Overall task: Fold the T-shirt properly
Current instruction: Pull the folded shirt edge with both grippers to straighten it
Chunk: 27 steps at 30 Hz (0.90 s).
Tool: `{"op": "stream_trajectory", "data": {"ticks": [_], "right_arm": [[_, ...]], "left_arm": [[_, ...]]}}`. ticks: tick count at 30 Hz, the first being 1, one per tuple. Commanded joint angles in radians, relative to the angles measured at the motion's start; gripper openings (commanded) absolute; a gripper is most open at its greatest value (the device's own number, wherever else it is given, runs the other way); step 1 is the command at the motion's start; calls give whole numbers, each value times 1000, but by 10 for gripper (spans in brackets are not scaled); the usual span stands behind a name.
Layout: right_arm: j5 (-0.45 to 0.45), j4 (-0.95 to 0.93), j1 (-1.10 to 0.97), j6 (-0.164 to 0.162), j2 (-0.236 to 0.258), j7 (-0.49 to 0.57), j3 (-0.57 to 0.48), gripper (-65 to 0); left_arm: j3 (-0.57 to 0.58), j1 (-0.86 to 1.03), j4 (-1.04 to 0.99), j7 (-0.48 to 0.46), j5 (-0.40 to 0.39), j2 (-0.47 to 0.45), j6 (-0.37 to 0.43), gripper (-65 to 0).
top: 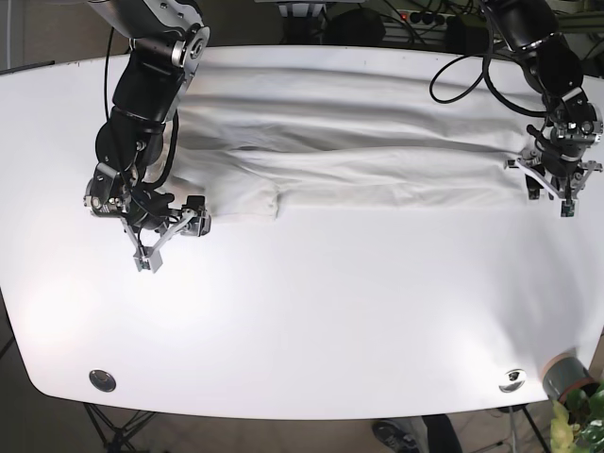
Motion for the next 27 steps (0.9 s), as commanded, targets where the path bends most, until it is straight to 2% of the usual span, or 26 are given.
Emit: {"op": "stream_trajectory", "data": {"ticks": [1,4,7,9,12,13,17,20,22,27], "right_arm": [[12,14,17,5,7,7,-2,-157],[13,14,17,5,7,7,-2,-197],[13,15,17,5,7,7,-2,-346],[13,15,17,5,7,7,-2,-479],[13,15,17,5,7,7,-2,-604],[13,15,17,5,7,7,-2,-628],[15,74,6,8,5,7,-1,-626],[15,164,-22,8,-4,4,-1,-626],[15,238,-32,8,-27,-36,4,-626],[15,402,-92,8,-36,-112,5,-626]], "left_arm": [[-4,-10,22,-21,-8,-16,2,-424],[-2,-10,15,-22,-2,-16,2,-422],[-1,-10,15,-22,-2,-15,2,-422],[-1,-10,15,-22,-2,-15,2,-422],[-1,-9,13,-22,-2,-15,2,-422],[-1,-9,9,-24,-2,-15,2,-422],[22,-12,-59,-32,-2,-16,2,-422],[47,-12,-111,-76,-2,-16,2,-422],[57,-6,-146,-128,-2,-16,2,-422],[57,-3,-191,-162,-2,-16,2,-422]]}}
